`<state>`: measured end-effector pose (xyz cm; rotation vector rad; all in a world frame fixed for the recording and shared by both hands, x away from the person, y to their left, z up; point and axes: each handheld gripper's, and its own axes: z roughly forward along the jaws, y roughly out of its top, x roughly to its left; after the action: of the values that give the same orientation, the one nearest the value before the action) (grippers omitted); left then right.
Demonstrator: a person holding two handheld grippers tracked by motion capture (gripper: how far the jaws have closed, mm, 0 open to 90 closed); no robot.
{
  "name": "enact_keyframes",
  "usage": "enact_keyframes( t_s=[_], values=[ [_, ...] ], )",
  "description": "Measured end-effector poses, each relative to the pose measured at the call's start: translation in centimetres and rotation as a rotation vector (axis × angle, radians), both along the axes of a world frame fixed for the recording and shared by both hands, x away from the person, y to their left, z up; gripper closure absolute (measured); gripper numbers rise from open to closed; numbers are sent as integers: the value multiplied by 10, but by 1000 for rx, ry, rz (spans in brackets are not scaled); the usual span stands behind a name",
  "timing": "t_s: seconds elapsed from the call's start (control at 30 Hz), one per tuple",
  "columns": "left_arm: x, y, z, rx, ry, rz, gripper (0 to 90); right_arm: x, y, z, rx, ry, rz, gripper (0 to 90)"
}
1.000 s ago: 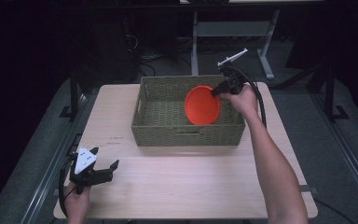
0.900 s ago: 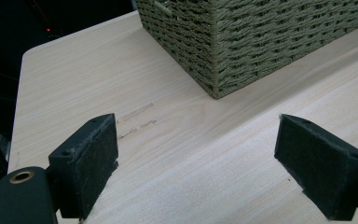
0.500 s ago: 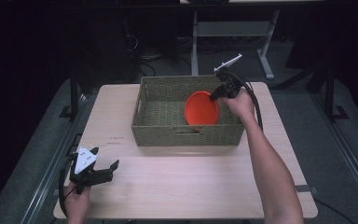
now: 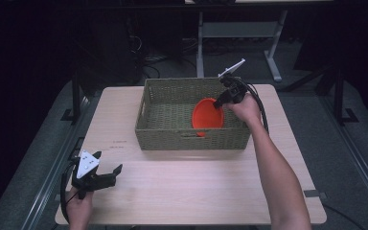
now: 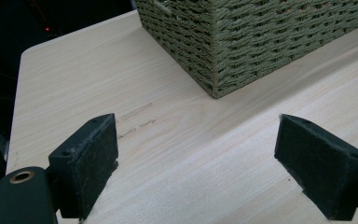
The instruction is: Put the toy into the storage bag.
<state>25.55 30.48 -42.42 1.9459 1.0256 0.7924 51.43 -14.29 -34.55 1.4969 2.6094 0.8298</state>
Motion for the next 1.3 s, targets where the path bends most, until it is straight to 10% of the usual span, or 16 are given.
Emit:
enact_keyframes(
  t_s=[0.47, 1.3],
  values=[
    [0, -1, 0, -2, -3, 2, 128, -3, -10, 2, -14, 20, -12, 647],
    [-1, -3, -1, 2, -2, -3, 128, -29, -51, 4, 151, 46, 10, 434]
  ],
)
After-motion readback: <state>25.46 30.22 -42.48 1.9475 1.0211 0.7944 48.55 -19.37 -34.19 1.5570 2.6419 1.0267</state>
